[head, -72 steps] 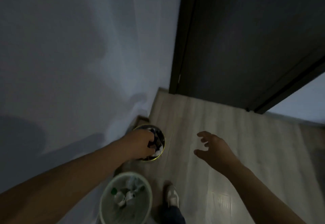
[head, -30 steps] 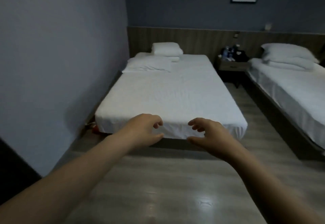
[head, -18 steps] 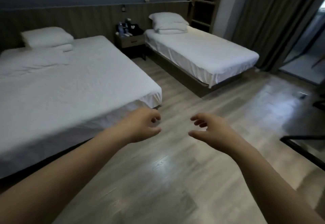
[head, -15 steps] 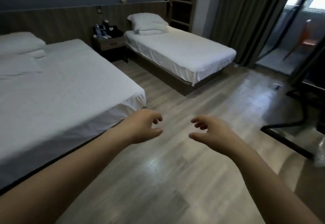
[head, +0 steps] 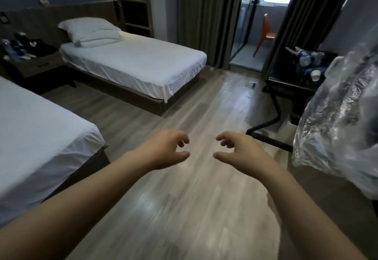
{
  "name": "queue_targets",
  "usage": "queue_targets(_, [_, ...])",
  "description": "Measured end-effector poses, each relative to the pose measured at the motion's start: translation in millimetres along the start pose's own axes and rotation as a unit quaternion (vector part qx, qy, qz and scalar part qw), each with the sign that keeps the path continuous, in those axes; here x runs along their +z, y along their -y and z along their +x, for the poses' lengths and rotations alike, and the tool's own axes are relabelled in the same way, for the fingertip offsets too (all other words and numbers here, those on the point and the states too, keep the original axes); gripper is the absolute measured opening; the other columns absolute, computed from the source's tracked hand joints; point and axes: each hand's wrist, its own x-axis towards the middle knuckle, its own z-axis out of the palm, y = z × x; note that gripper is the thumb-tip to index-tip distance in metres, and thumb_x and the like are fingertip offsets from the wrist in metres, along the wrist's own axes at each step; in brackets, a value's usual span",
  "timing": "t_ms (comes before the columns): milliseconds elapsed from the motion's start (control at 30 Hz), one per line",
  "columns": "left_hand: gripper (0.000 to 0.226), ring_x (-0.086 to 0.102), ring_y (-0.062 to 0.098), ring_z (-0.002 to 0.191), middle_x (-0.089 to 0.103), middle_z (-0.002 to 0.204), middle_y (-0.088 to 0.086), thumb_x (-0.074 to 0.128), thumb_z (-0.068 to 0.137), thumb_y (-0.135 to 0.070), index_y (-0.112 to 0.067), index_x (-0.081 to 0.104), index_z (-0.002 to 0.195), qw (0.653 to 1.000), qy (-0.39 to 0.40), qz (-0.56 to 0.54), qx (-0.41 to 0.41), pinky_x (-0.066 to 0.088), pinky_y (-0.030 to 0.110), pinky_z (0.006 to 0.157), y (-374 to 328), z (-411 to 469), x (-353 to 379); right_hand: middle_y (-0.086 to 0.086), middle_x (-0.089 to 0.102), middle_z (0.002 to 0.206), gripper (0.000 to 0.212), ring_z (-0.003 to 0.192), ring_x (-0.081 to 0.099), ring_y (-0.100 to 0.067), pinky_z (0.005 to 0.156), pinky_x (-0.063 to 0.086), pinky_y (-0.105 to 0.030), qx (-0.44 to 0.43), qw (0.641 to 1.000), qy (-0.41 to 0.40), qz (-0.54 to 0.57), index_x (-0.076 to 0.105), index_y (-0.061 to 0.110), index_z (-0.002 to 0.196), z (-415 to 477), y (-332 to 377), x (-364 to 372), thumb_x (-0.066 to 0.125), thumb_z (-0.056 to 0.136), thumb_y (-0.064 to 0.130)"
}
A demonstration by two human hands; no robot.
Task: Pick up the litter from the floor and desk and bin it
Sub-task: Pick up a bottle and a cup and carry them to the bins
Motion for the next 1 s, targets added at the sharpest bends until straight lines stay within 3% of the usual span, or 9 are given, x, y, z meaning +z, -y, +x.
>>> queue_targets(500, [0.037,0.06,0.01,0.1,0.064,0.113,-0.006,0.062,0.086,-0.039,-0.023,0.06,0.119,0.999,0.016,-0.001,0.035,0.049,0.026,0.083,88,188,-37,0.011,0.058,0.114,0.047,0.104,0.055,-0.007,0.077,0.043,-0.023,0.027,0.999,-0.019,-0.004,0.056,0.031,0.125,196,-2,-5,0.069,0.081,0.04])
queue_targets(733, [0.039,0.059,0.01,0.101,0.064,0.114,-0.007,0.062,0.086,-0.041,-0.024,0.059,0.121,0.997,0.033,0.017,0.069,0.05,0.029,0.086,130,296,-69,0.01,0.058,0.117,0.048,0.108,0.055,-0.01,0.09,0.049,-0.032,0.072,0.996,-0.033,-0.027,0.054,0.032,0.126,292,-3,-22,0.068,0.081,0.04])
queue_targets(1000, [0.04,0.06,0.011,0.102,0.064,0.116,-0.006,0.062,0.087,-0.04,-0.023,0.058,0.122,0.992,0.06,0.016,0.108,0.051,0.03,0.087,132,420,-69,0.01,0.057,0.117,0.049,0.107,0.055,-0.01,0.09,0.049,-0.031,0.107,0.993,-0.04,-0.031,0.054,0.031,0.128,390,-51,-50,0.068,0.082,0.041])
